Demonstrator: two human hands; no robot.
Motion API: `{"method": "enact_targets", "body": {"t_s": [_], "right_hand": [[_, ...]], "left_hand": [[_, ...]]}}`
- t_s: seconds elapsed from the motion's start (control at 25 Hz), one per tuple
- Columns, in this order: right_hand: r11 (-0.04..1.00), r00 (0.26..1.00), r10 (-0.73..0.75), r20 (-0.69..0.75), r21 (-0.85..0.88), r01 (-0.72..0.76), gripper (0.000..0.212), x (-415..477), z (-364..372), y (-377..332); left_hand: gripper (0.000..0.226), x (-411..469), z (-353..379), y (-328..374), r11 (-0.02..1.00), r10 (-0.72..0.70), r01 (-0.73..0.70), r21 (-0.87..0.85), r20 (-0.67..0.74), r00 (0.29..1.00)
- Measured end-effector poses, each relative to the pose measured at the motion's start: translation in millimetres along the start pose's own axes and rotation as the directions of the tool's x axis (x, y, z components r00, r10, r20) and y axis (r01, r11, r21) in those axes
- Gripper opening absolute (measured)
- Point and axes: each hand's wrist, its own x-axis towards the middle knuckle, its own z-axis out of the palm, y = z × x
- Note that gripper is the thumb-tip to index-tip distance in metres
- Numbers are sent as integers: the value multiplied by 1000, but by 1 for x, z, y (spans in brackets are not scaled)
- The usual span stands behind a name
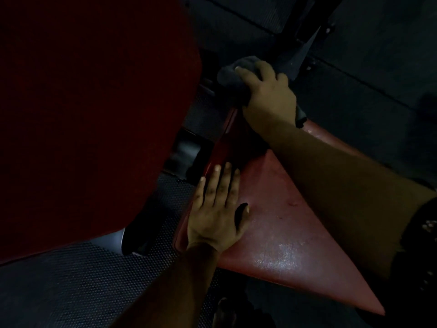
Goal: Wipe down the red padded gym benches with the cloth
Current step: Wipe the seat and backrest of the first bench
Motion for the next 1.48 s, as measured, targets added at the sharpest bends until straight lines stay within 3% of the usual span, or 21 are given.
{"method": "enact_targets", "body": {"t_s": [0.08,0.16,0.36,0.48,0.52,0.6,0.68,0.84,1.04,1.16,1.28,1.36,1.48], "right_hand": [[974,974,-227,10,-9,227,53,-2,-1,7],[954,953,-299,48,0,299,49,3,-5,11],[999,999,-35,35,-1,36,48,13,-2,3],[942,955,206,216,219,-253,41,43,-7,9],[910,929,216,301,282,-303,39,51,-13,13],[914,921,130,368,315,-255,37,52,-23,21],[929,938,84,337,313,-196,38,33,-29,36],[885,917,228,327,323,-335,43,-26,-31,94],[817,806,454,379,184,-546,45,-57,-33,132],[863,887,332,322,275,-423,36,-24,-30,95],[938,942,116,314,278,-208,48,-11,-34,63],[966,939,119,322,180,-184,55,-19,-39,67],[946,911,257,323,108,-305,58,-51,-40,112]], "left_hand": [[67,0,-1,0,1000,3,-3,-3,1,1000],[66,0,-2,0,1000,3,-3,-12,8,1000],[71,1,-6,1,1000,-4,4,-24,6,1000],[72,3,-6,1,999,-36,36,-13,4,999],[73,2,-6,2,999,-41,41,6,9,999],[73,2,-8,1,998,-31,28,64,37,999],[74,4,-8,0,993,-7,0,118,56,998],[74,4,-8,-1,990,-36,26,137,70,997],[74,2,-5,-1,989,-49,40,140,56,997],[75,2,-5,-2,991,-34,27,128,49,998],[75,2,-5,-2,991,-30,23,129,50,998],[75,1,-4,-3,991,-26,19,132,54,998],[74,2,-3,-3,994,-44,40,99,41,998]]}}
